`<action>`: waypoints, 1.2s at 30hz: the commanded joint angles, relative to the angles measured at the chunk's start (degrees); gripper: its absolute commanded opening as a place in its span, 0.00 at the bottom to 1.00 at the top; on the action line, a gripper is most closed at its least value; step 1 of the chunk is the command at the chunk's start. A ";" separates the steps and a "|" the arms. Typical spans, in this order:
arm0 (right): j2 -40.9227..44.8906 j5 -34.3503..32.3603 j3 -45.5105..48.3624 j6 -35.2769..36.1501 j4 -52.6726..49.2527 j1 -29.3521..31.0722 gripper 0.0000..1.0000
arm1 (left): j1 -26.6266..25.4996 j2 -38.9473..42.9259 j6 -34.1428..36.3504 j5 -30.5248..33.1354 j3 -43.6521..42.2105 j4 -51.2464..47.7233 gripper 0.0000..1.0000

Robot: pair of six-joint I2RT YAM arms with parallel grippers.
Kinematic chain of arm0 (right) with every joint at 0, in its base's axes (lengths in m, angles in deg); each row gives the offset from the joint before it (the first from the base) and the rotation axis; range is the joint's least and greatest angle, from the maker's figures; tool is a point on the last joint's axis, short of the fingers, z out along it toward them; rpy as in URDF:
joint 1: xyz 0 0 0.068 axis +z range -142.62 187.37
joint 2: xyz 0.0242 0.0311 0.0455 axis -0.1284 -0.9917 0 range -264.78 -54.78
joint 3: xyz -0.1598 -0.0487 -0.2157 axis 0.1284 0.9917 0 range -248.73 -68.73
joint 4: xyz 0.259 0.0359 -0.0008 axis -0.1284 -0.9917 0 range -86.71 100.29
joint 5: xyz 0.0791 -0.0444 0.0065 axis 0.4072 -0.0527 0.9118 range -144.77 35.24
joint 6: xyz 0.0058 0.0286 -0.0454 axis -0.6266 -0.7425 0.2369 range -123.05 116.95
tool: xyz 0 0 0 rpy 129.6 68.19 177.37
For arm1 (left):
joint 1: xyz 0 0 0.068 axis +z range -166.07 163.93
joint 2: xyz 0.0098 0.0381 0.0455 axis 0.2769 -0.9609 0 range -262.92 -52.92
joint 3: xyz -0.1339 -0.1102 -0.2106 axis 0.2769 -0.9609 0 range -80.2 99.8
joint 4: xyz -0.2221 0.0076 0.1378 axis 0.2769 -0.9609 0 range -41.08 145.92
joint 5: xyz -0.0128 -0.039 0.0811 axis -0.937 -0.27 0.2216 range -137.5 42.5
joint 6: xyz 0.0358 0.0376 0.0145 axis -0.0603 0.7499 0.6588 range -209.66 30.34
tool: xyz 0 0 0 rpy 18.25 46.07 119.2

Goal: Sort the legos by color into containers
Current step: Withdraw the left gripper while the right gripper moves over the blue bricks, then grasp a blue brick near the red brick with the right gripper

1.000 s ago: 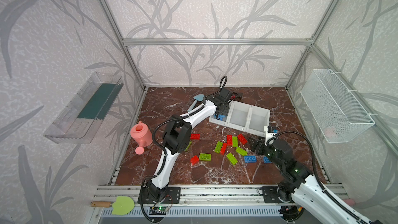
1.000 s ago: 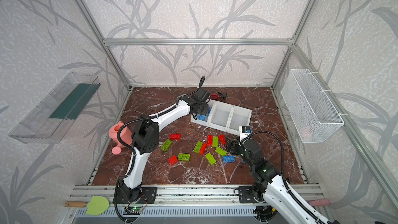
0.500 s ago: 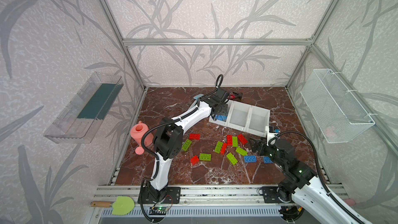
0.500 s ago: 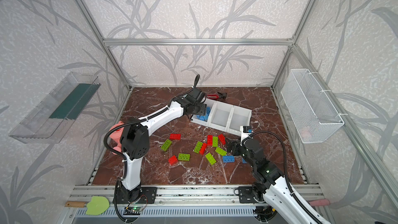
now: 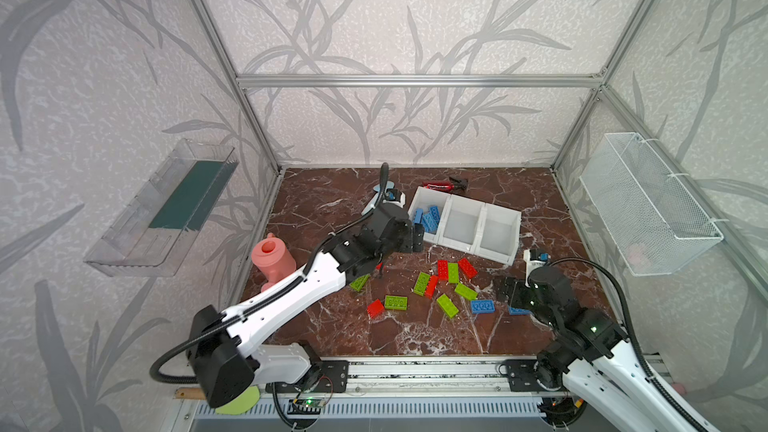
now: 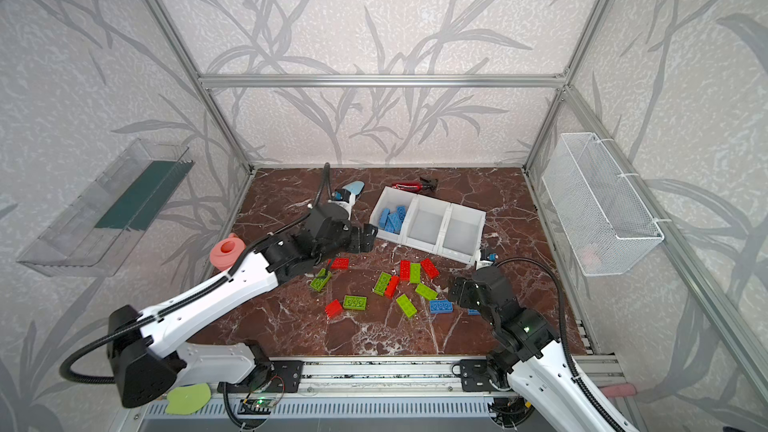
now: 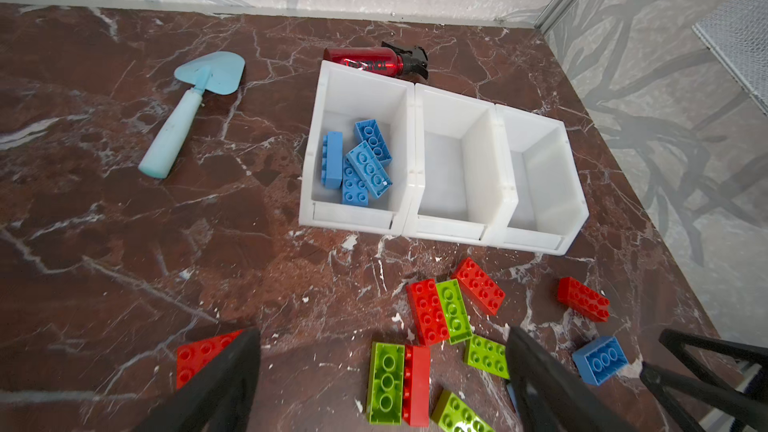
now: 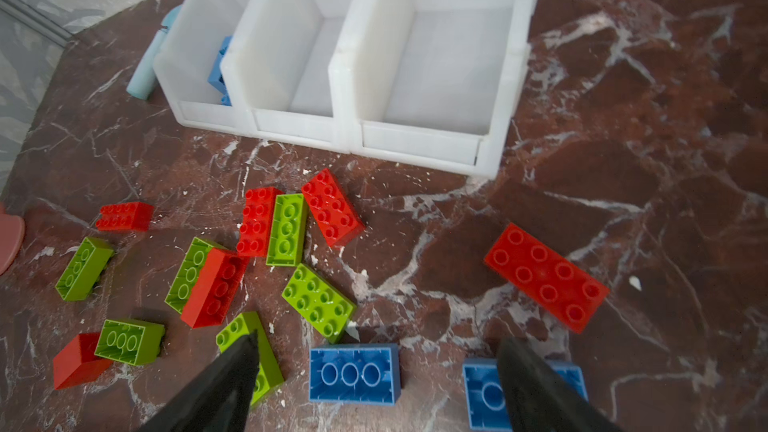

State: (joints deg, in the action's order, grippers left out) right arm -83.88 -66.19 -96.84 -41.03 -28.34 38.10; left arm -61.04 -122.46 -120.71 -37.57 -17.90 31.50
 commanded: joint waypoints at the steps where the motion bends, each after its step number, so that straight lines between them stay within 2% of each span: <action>1: -1.30 -6.43 -2.22 -9.94 -10.74 -0.02 0.91 | 0.10 7.70 -1.29 3.26 -4.45 -1.98 0.92; 6: -6.22 -10.52 -3.67 -17.80 -17.52 -0.10 0.91 | 0.07 19.60 -2.53 4.92 -12.17 -2.72 0.92; 10: -8.17 -9.75 -2.55 -19.77 -16.16 -0.31 0.91 | 0.15 24.55 -5.82 4.07 -18.57 -1.68 0.92; 15: -10.32 -5.85 0.17 -21.56 -12.42 -3.05 0.93 | 0.13 25.14 -8.83 1.91 -23.41 -1.87 0.92; 19: -13.17 -1.68 2.09 -22.14 -8.67 -5.51 0.93 | 0.07 25.08 -9.62 0.19 -24.92 -2.05 0.92; 28: -21.90 3.02 4.44 -21.46 0.44 -9.46 0.92 | 0.12 24.89 -10.03 -0.59 -27.00 -0.73 0.92; 36: -26.78 2.89 5.18 -21.11 4.00 -10.33 0.82 | 0.11 24.82 -9.83 0.87 -27.65 -0.72 0.92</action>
State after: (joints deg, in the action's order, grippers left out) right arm -110.00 -63.45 -92.28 -62.01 -26.33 28.04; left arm -61.02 -97.89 -129.99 -38.05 -44.61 30.38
